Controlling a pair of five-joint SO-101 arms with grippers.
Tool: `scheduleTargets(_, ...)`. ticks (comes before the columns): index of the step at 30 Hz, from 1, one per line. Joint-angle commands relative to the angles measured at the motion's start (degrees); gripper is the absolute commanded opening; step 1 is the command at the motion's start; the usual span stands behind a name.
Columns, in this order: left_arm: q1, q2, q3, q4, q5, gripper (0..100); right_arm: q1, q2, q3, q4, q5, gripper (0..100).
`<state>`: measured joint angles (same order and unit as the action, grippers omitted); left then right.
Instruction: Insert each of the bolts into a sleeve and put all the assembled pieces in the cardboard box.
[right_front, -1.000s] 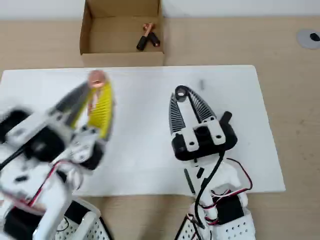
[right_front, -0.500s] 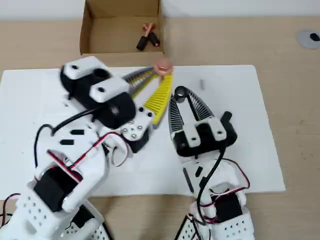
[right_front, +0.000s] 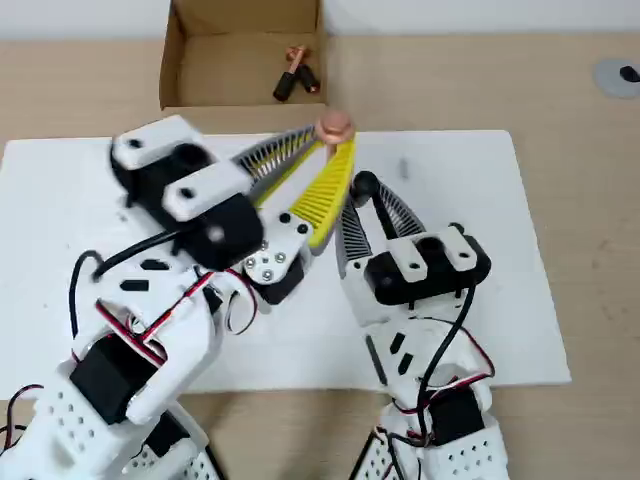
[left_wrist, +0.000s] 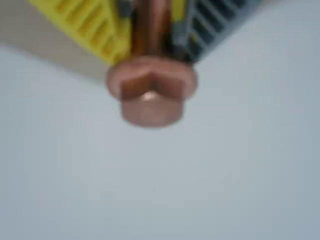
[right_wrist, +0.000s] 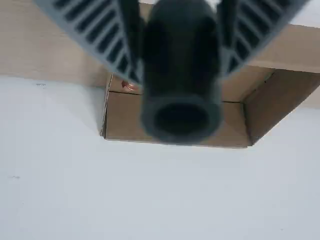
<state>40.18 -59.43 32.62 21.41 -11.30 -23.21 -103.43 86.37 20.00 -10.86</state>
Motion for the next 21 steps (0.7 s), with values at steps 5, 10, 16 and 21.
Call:
scheduleTargets(5, 0.70, 0.13, 3.87, -6.95, -0.44, 0, 0.92, -6.64, -0.04, -1.58, -0.44, 0.9)
scheduleTargets(10, 0.70, 0.13, 5.19, -7.03, -0.35, 1, 0.75, -6.64, -0.04, -1.58, -0.62, 0.9)
scheduleTargets(16, 1.58, 0.13, 6.68, -8.18, 0.00, 1, 0.75, -6.64, 0.04, -1.49, -0.70, 0.9)
scheduleTargets(21, 3.08, 0.13, 11.34, -14.15, -0.35, 1, 0.75, -6.64, 0.92, -1.49, -0.70, 0.9)
